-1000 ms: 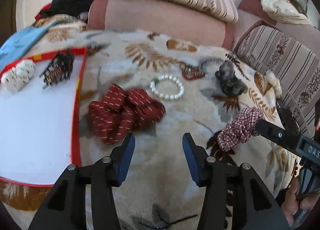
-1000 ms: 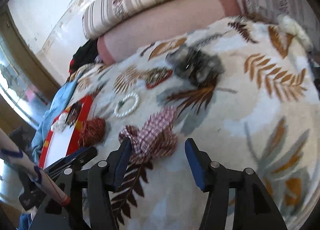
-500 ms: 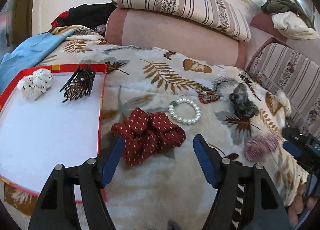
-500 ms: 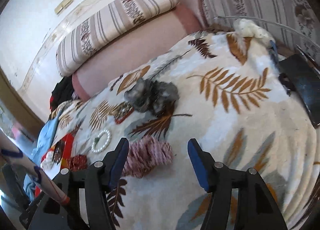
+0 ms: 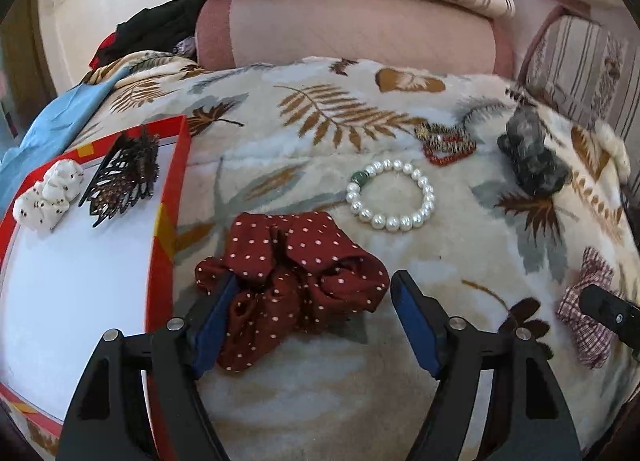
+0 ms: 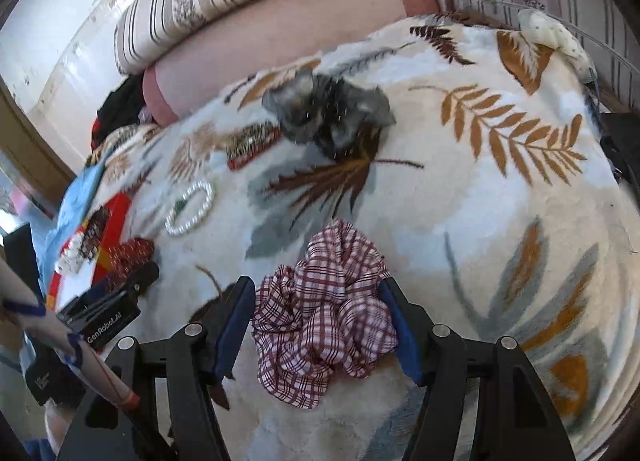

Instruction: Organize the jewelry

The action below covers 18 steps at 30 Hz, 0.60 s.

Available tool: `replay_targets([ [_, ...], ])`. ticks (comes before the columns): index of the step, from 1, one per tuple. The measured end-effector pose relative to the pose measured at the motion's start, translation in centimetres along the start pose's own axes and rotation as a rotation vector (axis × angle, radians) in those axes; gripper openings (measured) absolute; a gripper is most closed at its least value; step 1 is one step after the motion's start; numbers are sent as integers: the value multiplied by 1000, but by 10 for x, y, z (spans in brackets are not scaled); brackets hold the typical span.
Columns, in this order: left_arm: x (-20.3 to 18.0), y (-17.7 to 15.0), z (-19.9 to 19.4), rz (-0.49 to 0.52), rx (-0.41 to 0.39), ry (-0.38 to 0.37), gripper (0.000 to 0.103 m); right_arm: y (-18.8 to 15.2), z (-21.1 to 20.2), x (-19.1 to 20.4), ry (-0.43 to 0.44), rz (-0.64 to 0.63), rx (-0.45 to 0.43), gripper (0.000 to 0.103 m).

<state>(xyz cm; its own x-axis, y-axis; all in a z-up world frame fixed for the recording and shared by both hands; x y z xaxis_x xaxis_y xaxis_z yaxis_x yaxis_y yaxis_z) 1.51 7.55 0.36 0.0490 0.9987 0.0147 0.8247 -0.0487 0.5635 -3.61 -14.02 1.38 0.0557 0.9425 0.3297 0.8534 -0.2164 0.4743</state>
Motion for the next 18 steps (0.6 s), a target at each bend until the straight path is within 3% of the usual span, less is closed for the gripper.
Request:
replay_targets([
  [3, 3, -1, -2, -10, -16, 1, 64, -4, 2, 10, -60, -67, -1, 62],
  [5, 7, 0, -4, -27, -28, -6, 49, -8, 7, 18, -110, -124, 8, 35],
  [6, 10, -1, -6, -35, -37, -1, 44, -10, 6, 21, -113, -137, 3, 30],
  [7, 11, 0, -8, -40, -43, 1, 35, -9, 6, 21, -102, -143, 2, 21],
  [9, 13, 0, -13, -49, -66, -11, 12, -9, 4, 25, -94, -162, -12, 19],
  [13, 10, 0, -33, -50, -150, -34, 11, -5, -9, 23, -41, -137, -69, 19],
  [18, 4, 0, -52, -34, -224, -124, 11, -1, -14, 22, 0, -107, -91, 19],
])
Point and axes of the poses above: each gripper's, at about its wrist camera, not at the fingertips, and z roughly the way its jaws point, x to its left, y to its top, the point moved 2 cm from there along z, roughly the way its jaws point, and after that the axes turned 6 degrees about x, right-handed, at the moved point
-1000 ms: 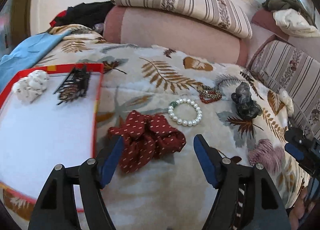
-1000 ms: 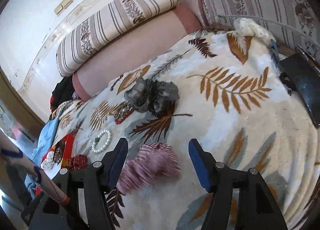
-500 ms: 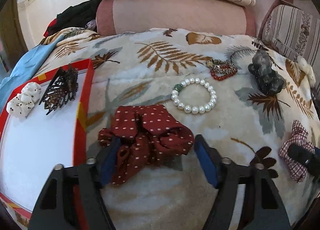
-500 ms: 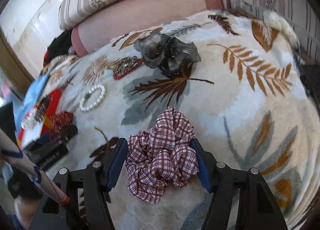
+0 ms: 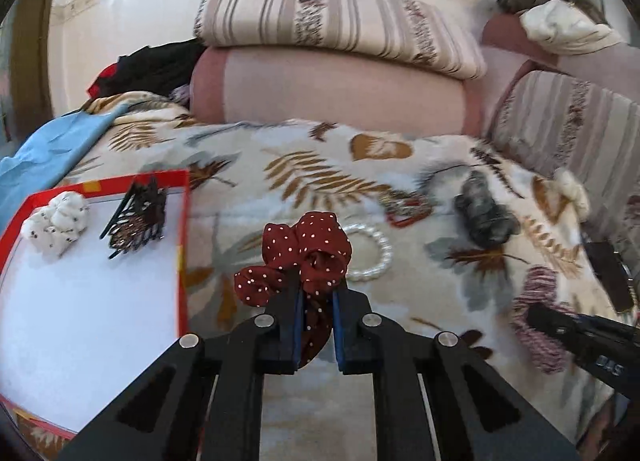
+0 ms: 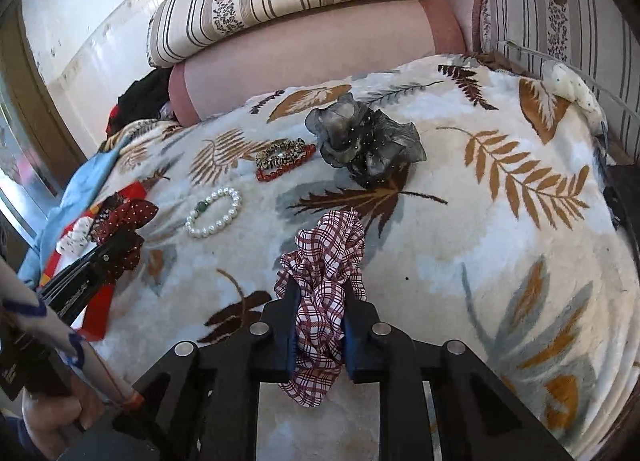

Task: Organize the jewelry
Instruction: 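Lift both scrunchies and carry them over the red-framed tray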

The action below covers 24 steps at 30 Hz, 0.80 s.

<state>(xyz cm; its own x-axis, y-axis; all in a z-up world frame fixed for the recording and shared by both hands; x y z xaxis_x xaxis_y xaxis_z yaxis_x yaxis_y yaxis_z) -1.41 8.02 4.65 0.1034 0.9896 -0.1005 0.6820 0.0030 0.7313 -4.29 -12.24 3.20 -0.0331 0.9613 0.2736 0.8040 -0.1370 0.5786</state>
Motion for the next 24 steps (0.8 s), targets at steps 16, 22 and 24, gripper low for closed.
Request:
replay_targets([
  [16, -19, -5, 4, 75, 25, -27, 12, 2, -4, 6, 42, -16, -15, 19],
  [22, -22, -7, 4, 90, 27, -29, 12, 1, -2, 7, 41, -22, -7, 19],
  [24, -22, -7, 3, 92, 24, -29, 12, 1, -1, 7, 41, -22, -7, 19],
])
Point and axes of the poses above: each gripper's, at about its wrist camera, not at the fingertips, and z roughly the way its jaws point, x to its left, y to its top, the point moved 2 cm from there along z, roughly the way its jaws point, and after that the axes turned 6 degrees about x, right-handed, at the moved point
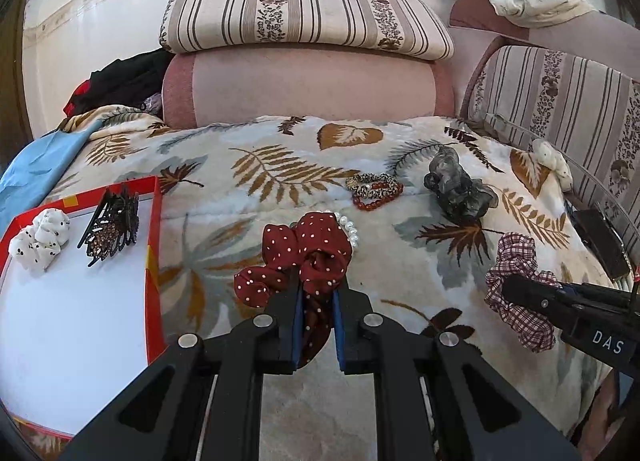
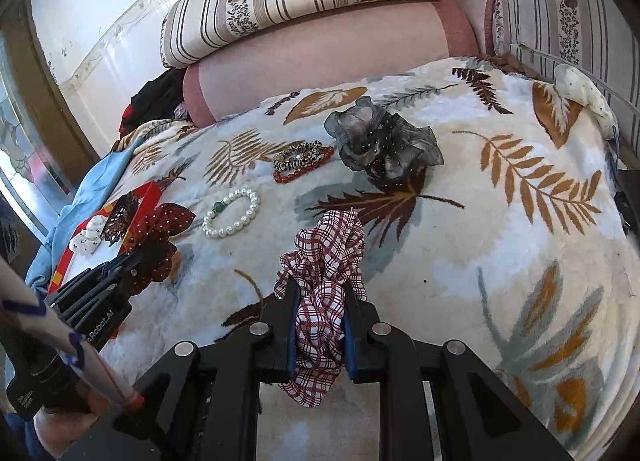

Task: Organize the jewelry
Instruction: 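Lift both scrunchies and carry them over the red-framed tray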

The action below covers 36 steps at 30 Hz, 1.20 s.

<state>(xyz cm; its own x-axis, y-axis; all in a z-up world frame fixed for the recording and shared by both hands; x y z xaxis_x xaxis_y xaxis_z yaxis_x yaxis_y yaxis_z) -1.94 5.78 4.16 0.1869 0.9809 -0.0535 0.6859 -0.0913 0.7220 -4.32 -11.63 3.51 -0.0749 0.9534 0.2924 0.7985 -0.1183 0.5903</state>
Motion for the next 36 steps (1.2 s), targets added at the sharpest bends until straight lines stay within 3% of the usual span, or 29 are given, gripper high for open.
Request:
replay_targets([
  [15, 20, -9, -46, -114, -15, -22, 13, -3, -11, 6, -23, -16, -25, 19],
  [27, 90, -12, -101, -285, -63, 21, 13, -12, -32, 41, 67, -44, 14, 19],
  [36, 158, -19, -128, -412, -98, 90, 13, -6, -36, 101, 146, -168, 38, 19],
])
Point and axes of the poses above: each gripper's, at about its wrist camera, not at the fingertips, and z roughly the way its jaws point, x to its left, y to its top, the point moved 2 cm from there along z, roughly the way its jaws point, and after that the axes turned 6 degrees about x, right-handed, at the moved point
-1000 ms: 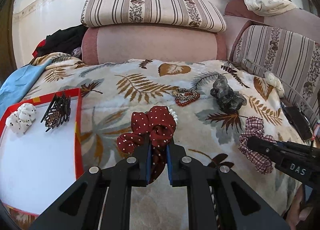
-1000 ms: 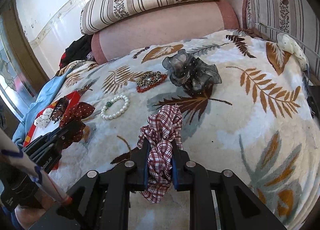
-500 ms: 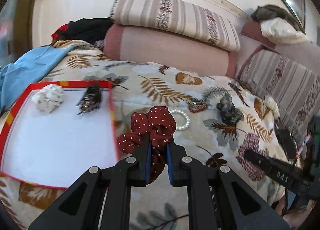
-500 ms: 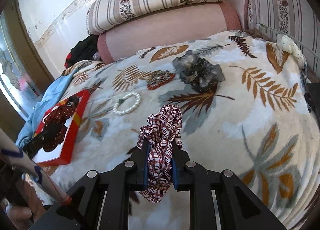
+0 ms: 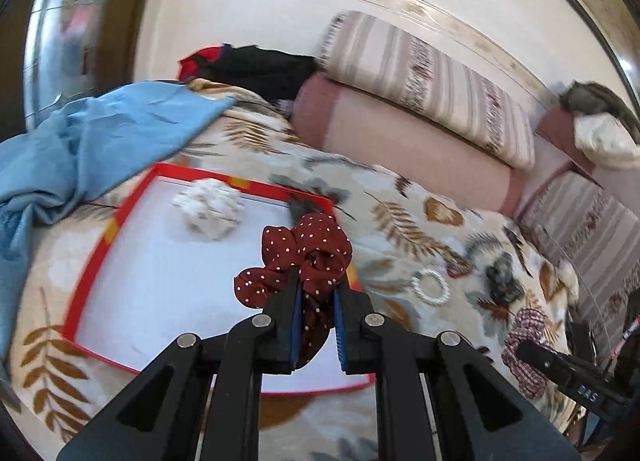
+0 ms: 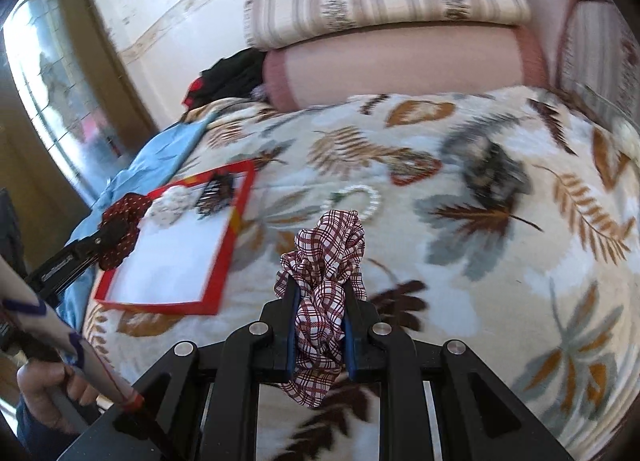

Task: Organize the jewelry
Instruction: 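Lift both scrunchies and carry them over the red-framed tray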

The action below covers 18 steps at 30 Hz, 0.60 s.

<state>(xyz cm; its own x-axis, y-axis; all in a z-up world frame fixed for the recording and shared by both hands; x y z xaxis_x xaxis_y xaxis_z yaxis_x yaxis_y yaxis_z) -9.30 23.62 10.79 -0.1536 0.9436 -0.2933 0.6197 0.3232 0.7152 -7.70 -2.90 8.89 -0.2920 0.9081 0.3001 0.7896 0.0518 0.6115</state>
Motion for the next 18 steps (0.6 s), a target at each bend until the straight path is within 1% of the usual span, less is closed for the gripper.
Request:
replay_targets([
  [4, 33, 9, -6, -58, -17, 40, 13, 11, 8, 32, 56, -70, 25, 20],
  [7, 59, 15, -9, -101, -18, 79, 13, 22, 17, 61, 115, -114, 46, 21],
  [8, 67, 17, -8, -113, -13, 89, 13, 27, 22, 72, 145, -122, 58, 21],
  [11, 84, 19, -2, -134, 19, 112, 13, 39, 39, 100, 197, -145, 90, 22],
  [14, 95, 20, 8, -138, 52, 124, 13, 47, 61, 126, 226, -173, 127, 22],
  [18, 106, 23, 21, -134, 84, 142, 13, 53, 94, 154, 242, -197, 180, 23],
])
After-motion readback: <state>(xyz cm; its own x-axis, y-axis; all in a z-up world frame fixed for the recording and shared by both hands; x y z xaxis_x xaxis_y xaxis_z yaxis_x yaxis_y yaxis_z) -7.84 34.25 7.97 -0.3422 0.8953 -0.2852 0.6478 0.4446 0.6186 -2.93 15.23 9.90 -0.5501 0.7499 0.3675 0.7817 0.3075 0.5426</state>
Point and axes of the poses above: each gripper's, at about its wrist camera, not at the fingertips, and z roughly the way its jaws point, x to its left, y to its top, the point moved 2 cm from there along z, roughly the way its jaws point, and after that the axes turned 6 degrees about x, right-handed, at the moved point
